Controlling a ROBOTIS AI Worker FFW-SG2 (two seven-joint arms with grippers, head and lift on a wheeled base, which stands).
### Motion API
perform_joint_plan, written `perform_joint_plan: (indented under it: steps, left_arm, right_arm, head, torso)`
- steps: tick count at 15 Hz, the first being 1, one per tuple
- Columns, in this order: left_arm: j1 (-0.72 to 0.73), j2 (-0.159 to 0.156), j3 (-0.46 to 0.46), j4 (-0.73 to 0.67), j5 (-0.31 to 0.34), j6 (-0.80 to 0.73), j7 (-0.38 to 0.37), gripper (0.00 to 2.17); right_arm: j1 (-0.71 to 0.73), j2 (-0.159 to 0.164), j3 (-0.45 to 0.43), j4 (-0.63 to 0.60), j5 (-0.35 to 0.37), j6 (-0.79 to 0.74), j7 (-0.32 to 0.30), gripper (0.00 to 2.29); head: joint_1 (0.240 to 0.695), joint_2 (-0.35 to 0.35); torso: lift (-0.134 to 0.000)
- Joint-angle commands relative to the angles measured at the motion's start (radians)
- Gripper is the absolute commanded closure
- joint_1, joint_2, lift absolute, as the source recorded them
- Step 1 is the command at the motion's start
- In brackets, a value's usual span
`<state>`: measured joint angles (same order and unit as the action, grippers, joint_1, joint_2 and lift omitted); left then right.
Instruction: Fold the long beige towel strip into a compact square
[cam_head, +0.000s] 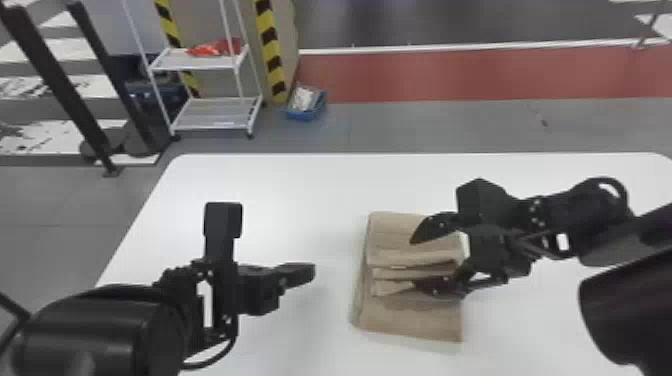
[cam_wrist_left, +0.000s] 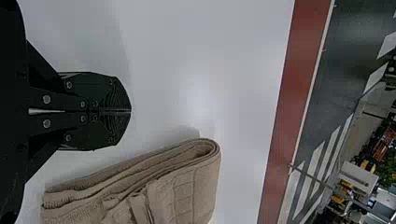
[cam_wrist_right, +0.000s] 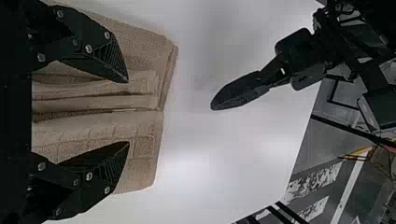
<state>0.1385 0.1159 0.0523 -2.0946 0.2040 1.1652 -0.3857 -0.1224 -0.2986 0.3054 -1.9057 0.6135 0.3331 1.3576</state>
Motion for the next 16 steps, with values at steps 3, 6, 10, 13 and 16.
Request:
perform_joint_plan:
  steps: [3,6,10,13,16]
  left_arm:
    - [-0.004,0.013,0.006,0.014,0.008,-0.006,-0.004,1.92]
    - [0.000,0.014,0.008,0.016,0.009,-0.015,-0.009,1.92]
    - [0.006,0.022,0.008,0.018,0.018,-0.025,-0.012,1.92]
    - [0.007,0.024,0.008,0.018,0.018,-0.025,-0.013,1.92]
    - [0.016,0.024,0.009,0.016,0.018,-0.031,-0.019,1.92]
  right_arm:
    - [0.024,0.001,0.058,0.031,0.115,-0.002,0.009,0.49]
    - [0.009,0.009,0.090,0.057,0.175,-0.009,0.009,0.49]
    - [0.007,0.021,0.104,0.057,0.221,-0.012,0.009,0.49]
    - [0.015,0.024,0.100,0.039,0.233,-0.015,0.009,0.49]
    - [0.040,0.024,0.107,0.001,0.295,-0.048,0.009,0.49]
  head:
    - [0.695,0.123]
    - [0.695,0.126]
    - [0.695,0.131]
    - [0.695,0.134]
    - [0.695,0.134]
  torso:
    - [-0.124]
    - [-0.124]
    - [-0.124]
    - [-0.124]
    - [-0.124]
